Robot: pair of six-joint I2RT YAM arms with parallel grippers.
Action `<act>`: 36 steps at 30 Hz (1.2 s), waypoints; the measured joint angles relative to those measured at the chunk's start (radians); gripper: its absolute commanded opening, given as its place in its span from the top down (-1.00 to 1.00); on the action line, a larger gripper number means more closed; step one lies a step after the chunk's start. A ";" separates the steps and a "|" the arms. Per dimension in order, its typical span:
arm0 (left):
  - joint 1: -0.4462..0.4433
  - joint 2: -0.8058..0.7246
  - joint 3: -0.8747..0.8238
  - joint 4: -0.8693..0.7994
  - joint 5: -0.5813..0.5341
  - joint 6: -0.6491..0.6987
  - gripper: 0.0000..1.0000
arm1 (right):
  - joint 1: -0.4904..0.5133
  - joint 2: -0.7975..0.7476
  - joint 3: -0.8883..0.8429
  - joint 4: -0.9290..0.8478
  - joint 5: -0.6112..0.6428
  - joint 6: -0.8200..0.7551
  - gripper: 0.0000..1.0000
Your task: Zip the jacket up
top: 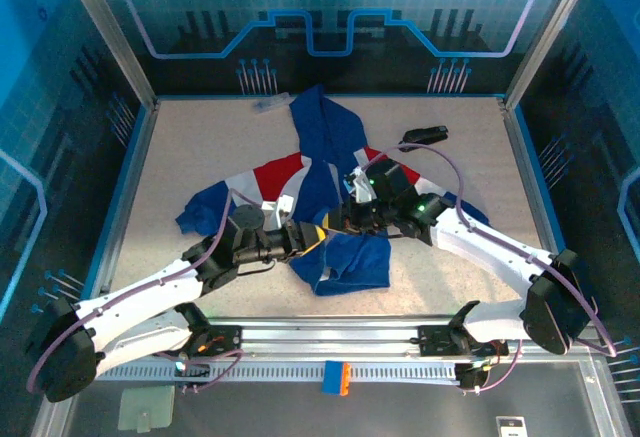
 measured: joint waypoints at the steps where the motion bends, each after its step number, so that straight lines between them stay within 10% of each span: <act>1: 0.000 0.000 0.000 0.000 0.000 0.000 0.64 | 0.000 0.001 0.000 0.000 0.000 0.000 1.00; 17: 0.000 0.000 -0.004 0.021 0.000 0.000 0.60 | 0.002 0.004 0.000 0.002 0.001 0.004 1.00; 28: 0.000 0.000 -0.014 0.041 0.000 -0.010 1.00 | 0.008 0.008 0.000 0.011 0.001 0.011 1.00; 36: 0.000 -0.021 -0.015 -0.047 -0.005 0.030 1.00 | 0.006 0.005 0.001 -0.024 0.020 -0.017 0.32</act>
